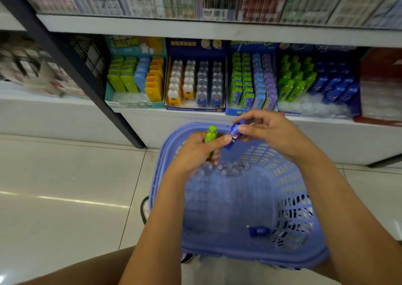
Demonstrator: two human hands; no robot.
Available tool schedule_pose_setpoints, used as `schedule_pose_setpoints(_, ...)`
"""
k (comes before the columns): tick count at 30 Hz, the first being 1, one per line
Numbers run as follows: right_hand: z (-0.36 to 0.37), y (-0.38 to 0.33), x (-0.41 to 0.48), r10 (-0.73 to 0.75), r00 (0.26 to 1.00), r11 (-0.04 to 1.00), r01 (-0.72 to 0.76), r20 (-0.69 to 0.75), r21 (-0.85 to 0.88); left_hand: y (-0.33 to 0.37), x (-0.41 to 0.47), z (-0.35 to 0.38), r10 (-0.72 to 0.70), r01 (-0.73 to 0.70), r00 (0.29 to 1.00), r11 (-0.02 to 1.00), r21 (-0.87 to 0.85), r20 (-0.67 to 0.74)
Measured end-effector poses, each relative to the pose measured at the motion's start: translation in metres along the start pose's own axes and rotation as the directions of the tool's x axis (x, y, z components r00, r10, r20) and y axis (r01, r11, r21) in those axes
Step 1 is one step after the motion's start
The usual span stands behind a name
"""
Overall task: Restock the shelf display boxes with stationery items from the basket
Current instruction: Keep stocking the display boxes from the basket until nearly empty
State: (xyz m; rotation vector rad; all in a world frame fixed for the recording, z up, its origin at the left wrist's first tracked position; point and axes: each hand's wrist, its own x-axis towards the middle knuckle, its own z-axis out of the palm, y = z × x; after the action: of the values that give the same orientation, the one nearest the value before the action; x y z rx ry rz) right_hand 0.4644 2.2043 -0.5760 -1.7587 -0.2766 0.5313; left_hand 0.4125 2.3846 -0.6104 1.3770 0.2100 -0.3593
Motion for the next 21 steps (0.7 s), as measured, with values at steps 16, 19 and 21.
schedule_pose_setpoints(16, -0.199, 0.001, 0.012, -0.191, 0.881, 0.674, -0.203, -0.433, -0.711, 0.012, 0.018, 0.066, -0.245, 0.239, 0.969, 0.902, -0.359, 0.029)
schedule_pose_setpoints(19, -0.206, 0.006, 0.024, -0.168, 0.914, 0.622, -0.191, -0.369, -0.759, 0.015, 0.021, 0.077, -0.235, 0.250, 0.968, 0.899, -0.360, 0.086)
schedule_pose_setpoints(21, -0.212, 0.005, 0.029, -0.146, 0.922, 0.601, -0.205, -0.358, -0.773, 0.016, 0.021, 0.082, -0.228, 0.254, 0.967, 0.896, -0.363, 0.113)
